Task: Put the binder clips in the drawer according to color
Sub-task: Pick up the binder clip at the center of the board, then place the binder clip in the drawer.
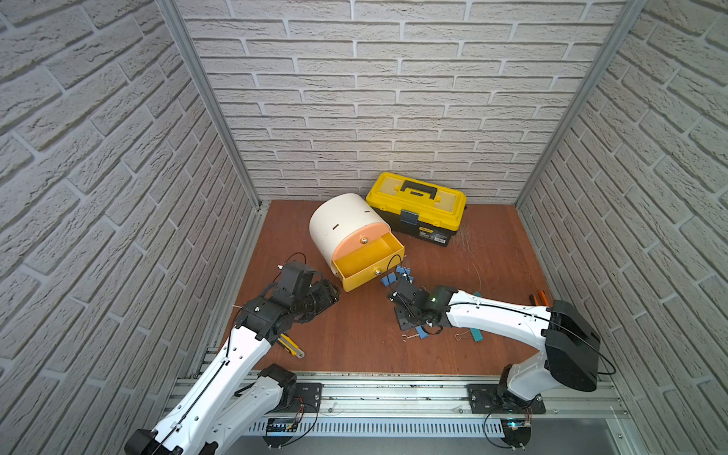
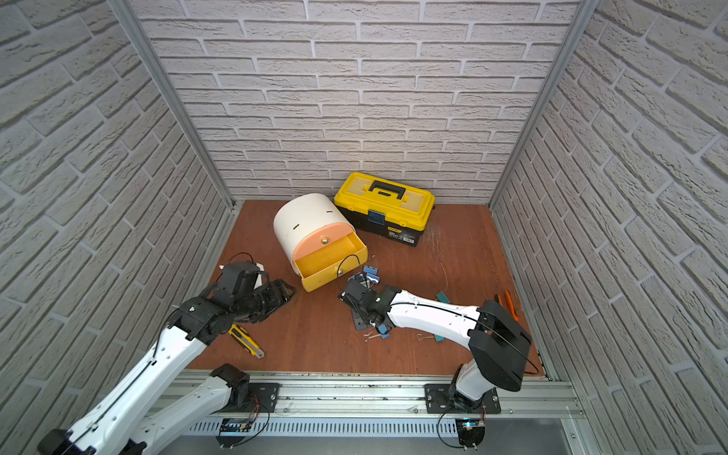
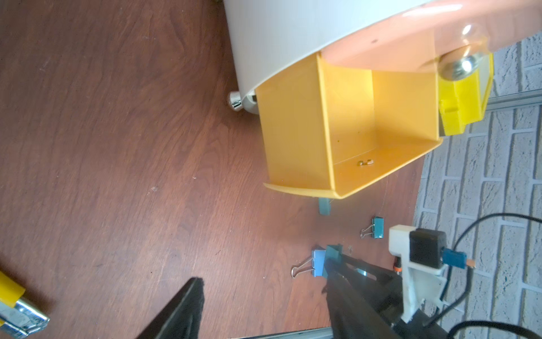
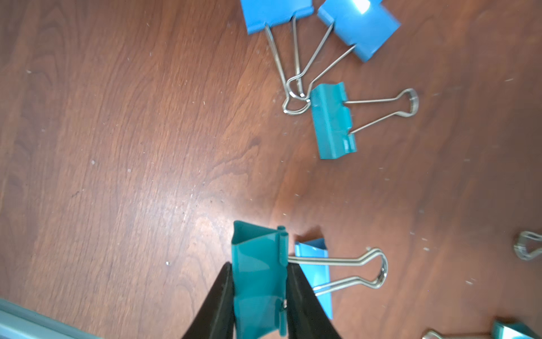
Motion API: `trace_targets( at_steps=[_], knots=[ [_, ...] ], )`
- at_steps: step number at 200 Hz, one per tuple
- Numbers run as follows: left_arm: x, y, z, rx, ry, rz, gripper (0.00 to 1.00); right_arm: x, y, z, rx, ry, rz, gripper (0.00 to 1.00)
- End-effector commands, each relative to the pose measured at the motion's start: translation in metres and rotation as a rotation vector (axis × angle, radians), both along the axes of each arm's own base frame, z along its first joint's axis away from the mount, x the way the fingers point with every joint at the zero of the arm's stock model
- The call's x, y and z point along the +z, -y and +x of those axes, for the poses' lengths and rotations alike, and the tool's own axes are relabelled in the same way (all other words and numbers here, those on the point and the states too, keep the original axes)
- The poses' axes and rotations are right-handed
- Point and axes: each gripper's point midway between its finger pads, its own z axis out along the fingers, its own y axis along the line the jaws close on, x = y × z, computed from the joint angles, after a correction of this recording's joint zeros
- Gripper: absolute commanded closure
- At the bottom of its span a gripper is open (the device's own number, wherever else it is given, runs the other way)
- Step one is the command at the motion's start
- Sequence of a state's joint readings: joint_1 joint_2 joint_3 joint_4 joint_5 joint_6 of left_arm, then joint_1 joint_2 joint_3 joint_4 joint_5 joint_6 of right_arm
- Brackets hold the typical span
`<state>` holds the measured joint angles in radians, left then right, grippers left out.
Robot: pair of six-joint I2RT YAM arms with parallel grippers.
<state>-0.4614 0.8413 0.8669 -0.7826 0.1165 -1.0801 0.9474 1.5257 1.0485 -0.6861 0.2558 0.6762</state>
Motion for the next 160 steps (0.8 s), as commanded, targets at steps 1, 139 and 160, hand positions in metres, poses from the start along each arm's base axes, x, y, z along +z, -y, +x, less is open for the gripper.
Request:
trace_targets(
  at_steps=[1, 139, 160],
  knots=[
    [0.024, 0.006, 0.017, -0.022, 0.086, -0.001, 0.29, 0.039, 0.012, 0.007, 0.003, 0.093, -0.015, 0.77],
    [0.071, 0.016, 0.075, -0.051, 0.175, -0.053, 0.29, 0.161, -0.035, 0.106, 0.114, 0.293, 0.087, 0.75],
    [0.070, 0.012, 0.073, -0.043, 0.172, -0.051, 0.29, 0.158, -0.047, 0.123, 0.132, 0.276, 0.093, 0.76]
  ],
)
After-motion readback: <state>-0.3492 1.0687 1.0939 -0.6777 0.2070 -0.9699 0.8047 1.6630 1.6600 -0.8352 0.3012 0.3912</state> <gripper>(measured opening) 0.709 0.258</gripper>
